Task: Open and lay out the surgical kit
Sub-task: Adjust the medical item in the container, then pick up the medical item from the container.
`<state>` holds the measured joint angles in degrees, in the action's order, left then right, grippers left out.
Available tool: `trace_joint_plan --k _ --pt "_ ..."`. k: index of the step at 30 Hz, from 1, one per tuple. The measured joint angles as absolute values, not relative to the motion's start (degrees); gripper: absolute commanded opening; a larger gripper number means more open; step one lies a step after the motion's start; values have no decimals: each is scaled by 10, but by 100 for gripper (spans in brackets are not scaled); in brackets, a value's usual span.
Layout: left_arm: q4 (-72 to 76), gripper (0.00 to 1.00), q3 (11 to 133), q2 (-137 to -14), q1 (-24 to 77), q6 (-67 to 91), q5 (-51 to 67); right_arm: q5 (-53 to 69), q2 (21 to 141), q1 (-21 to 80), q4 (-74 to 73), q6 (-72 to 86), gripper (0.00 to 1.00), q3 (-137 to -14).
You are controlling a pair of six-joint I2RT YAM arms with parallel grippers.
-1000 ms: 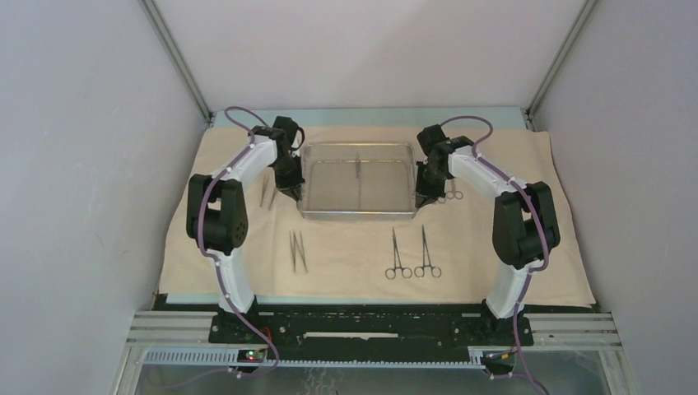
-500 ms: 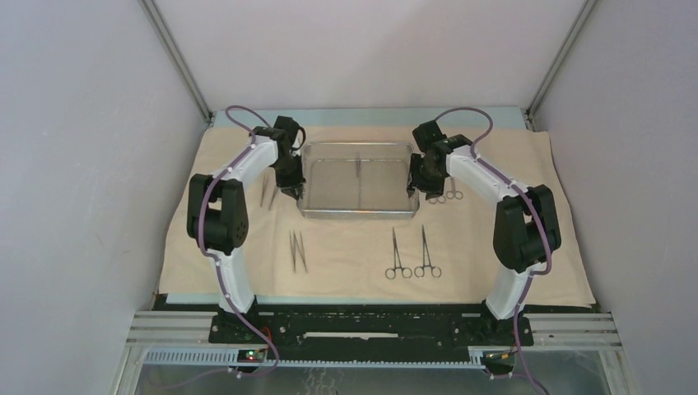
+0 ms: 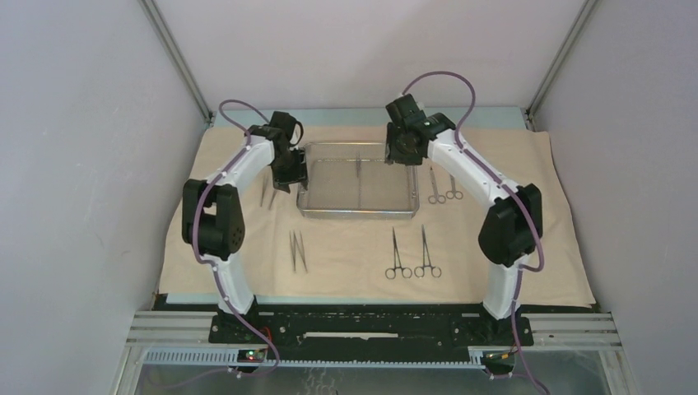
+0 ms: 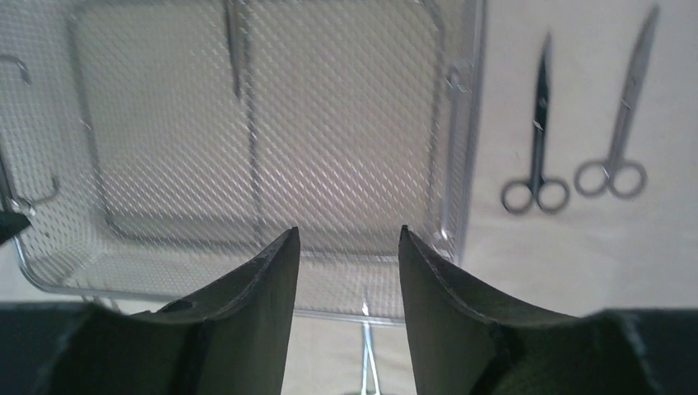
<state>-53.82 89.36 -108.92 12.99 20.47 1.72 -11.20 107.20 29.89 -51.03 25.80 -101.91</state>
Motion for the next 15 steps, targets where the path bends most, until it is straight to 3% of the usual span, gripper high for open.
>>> trace_joint_plan --k 8,15 --pt "-473 73 823 -997 130 215 19 -112 1229 316 -509 256 51 -1160" --pt "-418 75 750 -918 130 235 19 -98 1321 317 -514 256 41 -1236"
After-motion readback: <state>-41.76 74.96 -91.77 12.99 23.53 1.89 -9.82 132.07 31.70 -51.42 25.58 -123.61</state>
